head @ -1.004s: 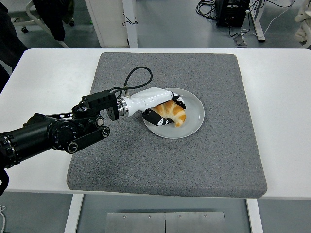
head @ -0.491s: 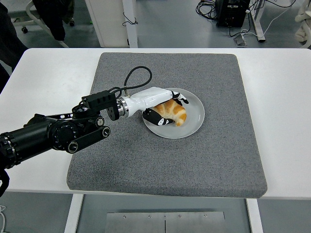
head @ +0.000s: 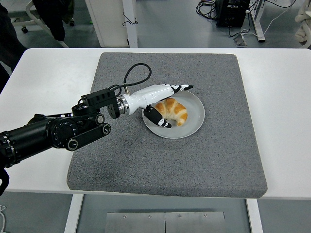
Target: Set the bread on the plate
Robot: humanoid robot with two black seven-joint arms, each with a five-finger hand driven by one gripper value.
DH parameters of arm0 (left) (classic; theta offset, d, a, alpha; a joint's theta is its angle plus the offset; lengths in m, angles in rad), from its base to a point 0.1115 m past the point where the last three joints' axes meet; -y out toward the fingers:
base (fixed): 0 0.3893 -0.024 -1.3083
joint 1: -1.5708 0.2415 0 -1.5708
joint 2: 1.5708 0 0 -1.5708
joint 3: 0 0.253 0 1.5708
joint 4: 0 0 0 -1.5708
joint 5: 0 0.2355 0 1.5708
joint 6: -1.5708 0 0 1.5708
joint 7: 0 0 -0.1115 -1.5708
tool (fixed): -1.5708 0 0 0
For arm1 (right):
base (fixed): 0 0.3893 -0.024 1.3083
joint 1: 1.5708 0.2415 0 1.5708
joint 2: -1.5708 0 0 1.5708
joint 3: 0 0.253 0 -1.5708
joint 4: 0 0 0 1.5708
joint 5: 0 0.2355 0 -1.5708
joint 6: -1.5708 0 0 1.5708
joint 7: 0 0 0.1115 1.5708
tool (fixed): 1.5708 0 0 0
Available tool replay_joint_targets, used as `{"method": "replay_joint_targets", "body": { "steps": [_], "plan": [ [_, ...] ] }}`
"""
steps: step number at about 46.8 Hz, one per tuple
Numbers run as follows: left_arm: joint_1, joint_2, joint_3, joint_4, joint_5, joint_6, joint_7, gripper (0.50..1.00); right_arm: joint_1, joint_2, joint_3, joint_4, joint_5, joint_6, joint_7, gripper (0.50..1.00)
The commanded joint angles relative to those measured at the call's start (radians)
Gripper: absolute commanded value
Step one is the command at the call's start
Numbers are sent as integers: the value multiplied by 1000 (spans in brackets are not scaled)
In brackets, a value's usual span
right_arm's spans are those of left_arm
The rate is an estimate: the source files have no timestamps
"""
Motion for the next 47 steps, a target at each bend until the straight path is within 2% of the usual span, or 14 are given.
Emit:
{"method": "replay_joint_targets", "body": {
  "steps": [1,7,16,25,34,47],
  "plan": [
    [-5,3,-18,-2,-18,-2,0,969,0,0,0,0,0,0,0,1000],
    [-5,4,-90,-15,-59,-25,0,969,0,0,0,0,0,0,0,1000],
    [-5,48,-206,-93,-162,-151,6,969,0,0,0,0,0,0,0,1000],
    [-30,84,-278,-110,-184,-191,12,969,0,0,0,0,0,0,0,1000],
    [-53,137,-380,-108,-211,-275,15,969,0,0,0,0,0,0,0,1000],
    [-78,220,-397,-108,-392,-292,13,969,0,0,0,0,0,0,0,1000]
  ]
}}
